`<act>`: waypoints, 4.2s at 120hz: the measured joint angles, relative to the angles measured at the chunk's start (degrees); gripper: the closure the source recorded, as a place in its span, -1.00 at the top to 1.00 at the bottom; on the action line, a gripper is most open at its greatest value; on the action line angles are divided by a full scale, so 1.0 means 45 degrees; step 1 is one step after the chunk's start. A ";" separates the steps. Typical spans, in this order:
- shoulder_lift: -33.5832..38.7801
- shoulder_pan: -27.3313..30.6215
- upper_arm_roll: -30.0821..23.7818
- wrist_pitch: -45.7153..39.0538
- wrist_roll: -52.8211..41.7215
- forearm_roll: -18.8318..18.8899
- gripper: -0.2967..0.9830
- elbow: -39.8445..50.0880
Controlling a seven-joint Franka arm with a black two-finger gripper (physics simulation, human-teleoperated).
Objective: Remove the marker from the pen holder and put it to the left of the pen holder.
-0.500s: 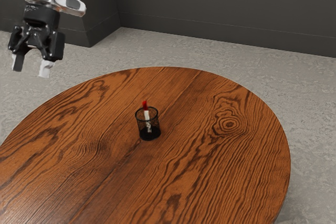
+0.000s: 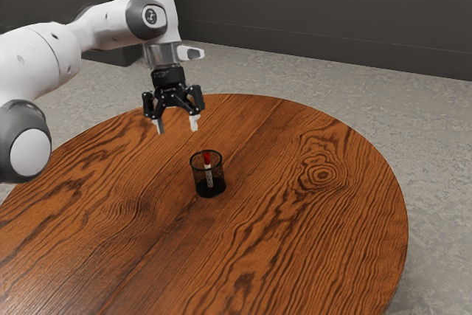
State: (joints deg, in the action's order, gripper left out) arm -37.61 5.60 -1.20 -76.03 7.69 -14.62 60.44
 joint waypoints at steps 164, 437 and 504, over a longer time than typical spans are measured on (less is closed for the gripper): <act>-0.3897 -0.0235 0.0853 0.0308 1.1632 -0.3474 0.26 -0.3254; -0.4208 0.5021 -0.1507 0.1263 1.0102 -0.5929 -0.51 -0.3450; -0.6084 0.5468 -0.1489 0.0725 0.7878 -0.7898 -0.49 -0.3412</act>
State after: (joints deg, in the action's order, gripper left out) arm -64.99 30.20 -7.90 -72.77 43.15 -50.16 45.08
